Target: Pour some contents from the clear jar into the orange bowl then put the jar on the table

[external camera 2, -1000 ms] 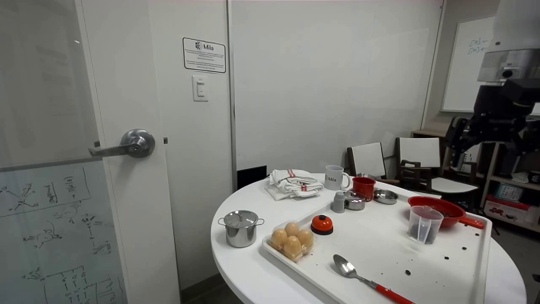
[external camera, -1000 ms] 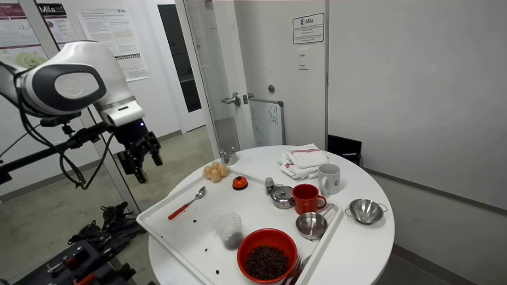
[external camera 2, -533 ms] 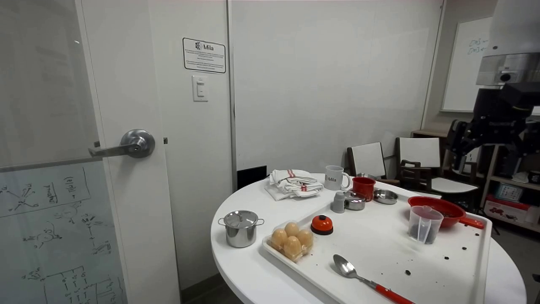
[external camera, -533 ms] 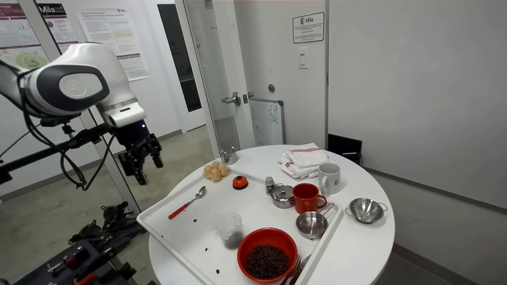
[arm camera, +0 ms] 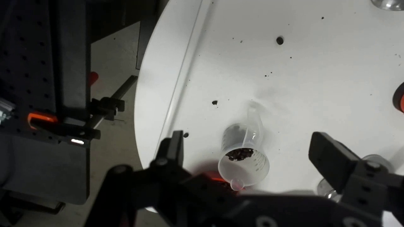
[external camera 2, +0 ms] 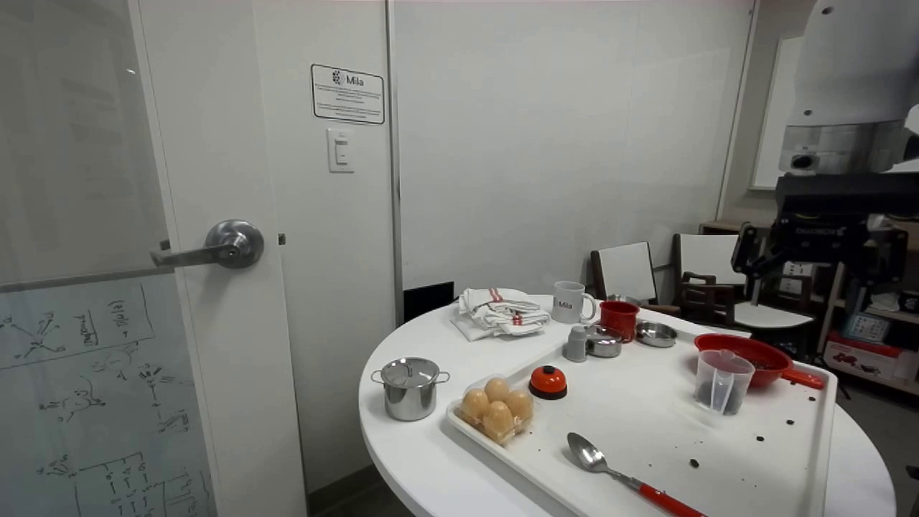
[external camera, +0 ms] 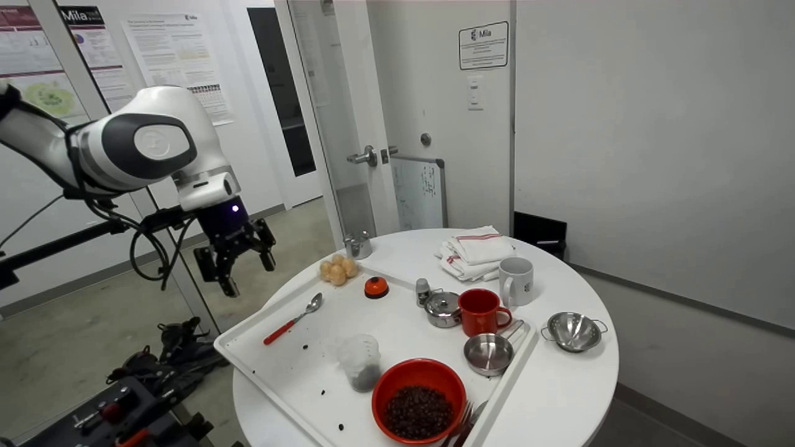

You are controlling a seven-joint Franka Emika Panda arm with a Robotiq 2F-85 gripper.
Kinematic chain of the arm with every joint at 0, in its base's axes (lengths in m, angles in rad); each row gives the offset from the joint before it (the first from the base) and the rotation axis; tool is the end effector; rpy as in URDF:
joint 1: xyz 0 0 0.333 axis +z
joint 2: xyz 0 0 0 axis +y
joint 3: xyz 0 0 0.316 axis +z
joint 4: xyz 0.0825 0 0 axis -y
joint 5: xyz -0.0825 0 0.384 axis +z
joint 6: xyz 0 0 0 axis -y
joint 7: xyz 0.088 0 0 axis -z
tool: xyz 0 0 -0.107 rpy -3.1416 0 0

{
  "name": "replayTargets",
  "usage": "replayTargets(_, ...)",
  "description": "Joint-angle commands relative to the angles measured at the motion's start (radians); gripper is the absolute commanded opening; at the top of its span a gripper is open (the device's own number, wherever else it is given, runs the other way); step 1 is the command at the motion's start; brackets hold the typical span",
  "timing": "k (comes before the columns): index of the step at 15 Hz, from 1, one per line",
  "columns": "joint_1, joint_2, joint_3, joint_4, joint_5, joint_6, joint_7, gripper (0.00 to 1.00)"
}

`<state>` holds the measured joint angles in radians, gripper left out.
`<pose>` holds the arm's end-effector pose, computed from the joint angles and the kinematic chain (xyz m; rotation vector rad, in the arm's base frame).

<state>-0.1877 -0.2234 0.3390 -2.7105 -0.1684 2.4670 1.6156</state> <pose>0.3913 0.0538 0.2915 2.3483 -1.8599 0.1686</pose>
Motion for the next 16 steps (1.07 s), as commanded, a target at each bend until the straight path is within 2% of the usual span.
replayTargets(1, 0.038, 0.052, -0.081, 0.0, -0.059, 0.076, 0.06, 1.0)
replayTargets(7, 0.037, 0.094, -0.157, -0.031, -0.218, 0.163, 0.08, 1.0)
replayTargets(10, 0.059, 0.15, -0.174, -0.011, -0.219, 0.193, 0.081, 1.0)
replayTargets(11, 0.077, 0.158, -0.179, -0.003, -0.193, 0.186, 0.058, 1.0)
replayTargets(12, 0.078, 0.115, -0.191, -0.026, -0.202, 0.16, 0.055, 1.0)
replayTargets(16, 0.103, 0.154, -0.2, 0.003, -0.205, 0.144, 0.066, 1.0)
